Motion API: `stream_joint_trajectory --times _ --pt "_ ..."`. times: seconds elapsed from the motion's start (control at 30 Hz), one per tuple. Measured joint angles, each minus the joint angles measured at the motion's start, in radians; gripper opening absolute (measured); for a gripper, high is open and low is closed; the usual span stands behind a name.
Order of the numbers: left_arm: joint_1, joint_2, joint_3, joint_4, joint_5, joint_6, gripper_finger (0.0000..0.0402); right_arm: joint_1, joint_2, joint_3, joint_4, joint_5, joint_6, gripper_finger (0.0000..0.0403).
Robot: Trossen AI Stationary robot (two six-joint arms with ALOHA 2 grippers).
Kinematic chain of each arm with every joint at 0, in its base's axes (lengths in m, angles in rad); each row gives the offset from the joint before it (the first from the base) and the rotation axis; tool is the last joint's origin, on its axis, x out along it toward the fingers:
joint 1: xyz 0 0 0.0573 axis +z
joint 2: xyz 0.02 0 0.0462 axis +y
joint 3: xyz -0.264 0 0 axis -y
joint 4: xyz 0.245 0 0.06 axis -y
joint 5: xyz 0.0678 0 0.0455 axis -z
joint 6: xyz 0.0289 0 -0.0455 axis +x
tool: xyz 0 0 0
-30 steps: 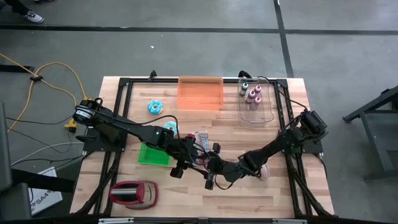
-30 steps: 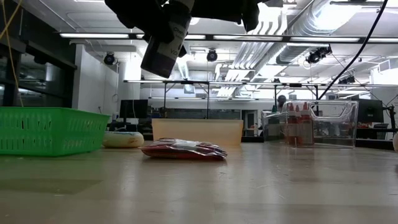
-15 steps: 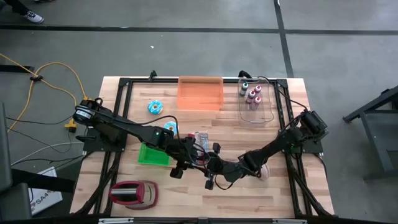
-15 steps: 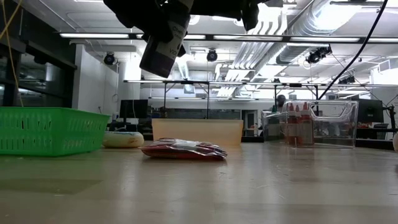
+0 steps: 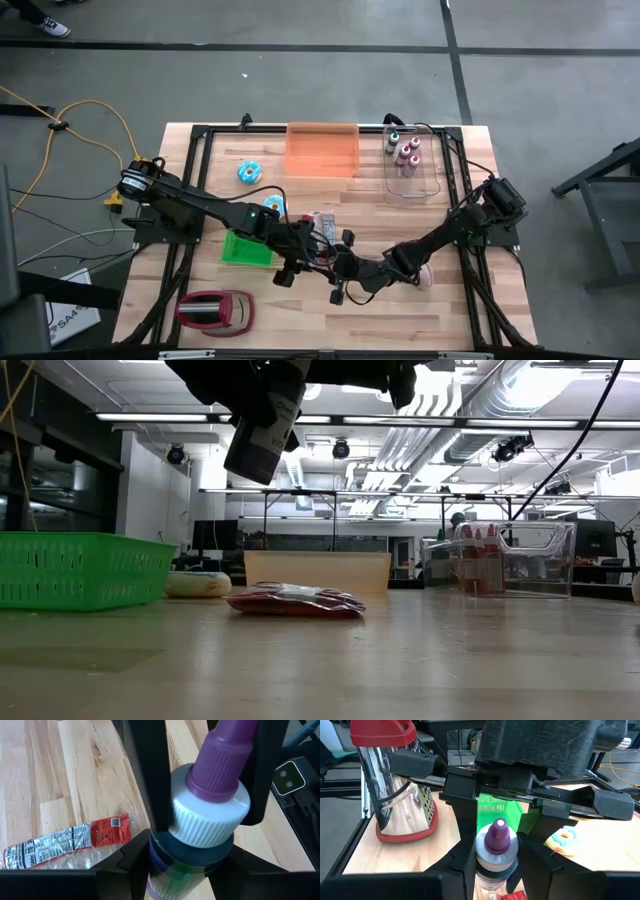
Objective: Pick & Place Food Item
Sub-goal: Put the violet food coloring bottle into the transparent bin
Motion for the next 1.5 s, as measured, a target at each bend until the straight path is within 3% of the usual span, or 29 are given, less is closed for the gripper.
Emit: stream_joint_trajectory --times 0.97,1.27,1.5 --pt "0.002 0.000 0.000 0.006 0.004 0.034 0.0160 0.000 0.000 0.000 0.001 0.000 0.012 0.0106" --pt "0.002 0.000 0.000 0.014 0.013 0.046 0.0207 0.000 0.002 0.000 -0.001 -0.005 0.013 0.0106" --pt "0.002 0.000 0.000 0.013 0.013 0.046 0.0215 0.002 0.002 0.000 -0.010 -0.003 0.033 0.0106"
